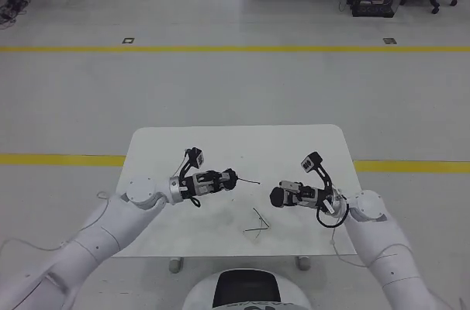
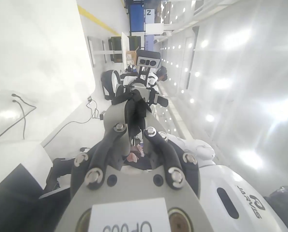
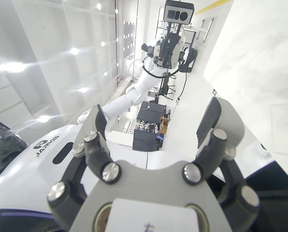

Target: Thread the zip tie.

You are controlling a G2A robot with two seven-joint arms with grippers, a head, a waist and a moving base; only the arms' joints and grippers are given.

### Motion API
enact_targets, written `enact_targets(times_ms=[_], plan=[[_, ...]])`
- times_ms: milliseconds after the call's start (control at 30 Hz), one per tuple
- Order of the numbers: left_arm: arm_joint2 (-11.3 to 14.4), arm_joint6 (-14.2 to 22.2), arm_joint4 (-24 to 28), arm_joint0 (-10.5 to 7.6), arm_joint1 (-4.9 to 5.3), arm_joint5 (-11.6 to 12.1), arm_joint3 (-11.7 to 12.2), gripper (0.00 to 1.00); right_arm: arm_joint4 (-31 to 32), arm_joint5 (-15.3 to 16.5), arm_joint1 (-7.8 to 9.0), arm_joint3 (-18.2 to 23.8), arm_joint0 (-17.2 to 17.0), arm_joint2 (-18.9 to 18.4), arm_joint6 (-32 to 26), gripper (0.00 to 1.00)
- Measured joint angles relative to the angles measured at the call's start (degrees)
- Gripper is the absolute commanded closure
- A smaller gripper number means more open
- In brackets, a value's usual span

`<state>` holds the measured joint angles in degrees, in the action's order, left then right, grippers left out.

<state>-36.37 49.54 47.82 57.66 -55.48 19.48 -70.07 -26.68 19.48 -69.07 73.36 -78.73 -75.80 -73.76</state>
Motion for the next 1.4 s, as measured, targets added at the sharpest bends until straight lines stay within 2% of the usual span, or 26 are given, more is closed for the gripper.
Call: enact_targets(times_ms=[300,433,533,733,867,1000,1067,1100,1400], plan=[[-2.29,3.87,0.89,0.95,-3.01,0.0,5.08,1.0,0.94,0.0,-0.96,-1.7,0.5,0.12,0.27,0.0],[-3.57,4.71,-0.85,0.81,-3.95,0.0,6.05,1.0,2.03,0.0,-1.35,-1.47,0.68,0.77,0.43,0.0],[-3.91,3.98,-4.68,0.43,-4.08,0.0,5.95,1.0,2.36,0.0,-1.36,-1.36,0.68,0.72,0.67,0.0],[-3.86,3.77,-3.37,0.55,-4.08,-0.15,5.66,1.0,2.29,-0.01,-1.36,-1.34,0.66,0.72,0.68,0.0],[-4.01,4.29,-3.15,1.3,-4.08,-1.84,4.0,1.0,1.19,-0.02,-1.31,-0.9,0.33,0.92,1.97,0.0],[-4.34,5.86,-2.87,1.78,-4.03,-3.08,3.77,1.0,-0.81,0.0,-1.24,-2.44,1.22,1.04,-0.58,0.0],[-4.53,6.22,-2.62,1.97,-4.05,-3.22,3.69,1.0,-0.86,0.0,-1.26,-3.19,1.66,1.18,-1.2,0.22],[-4.67,6.47,-2.47,2.07,-4.07,-3.27,3.66,1.0,-0.77,0.0,-1.3,-3.62,1.93,1.32,-1.51,0.51],[-5.11,7.63,-2.87,2.52,-4.26,-3.92,3.07,1.0,0.2,0.0,-1.76,-5.23,2.76,2.02,-1.5,0.59]])
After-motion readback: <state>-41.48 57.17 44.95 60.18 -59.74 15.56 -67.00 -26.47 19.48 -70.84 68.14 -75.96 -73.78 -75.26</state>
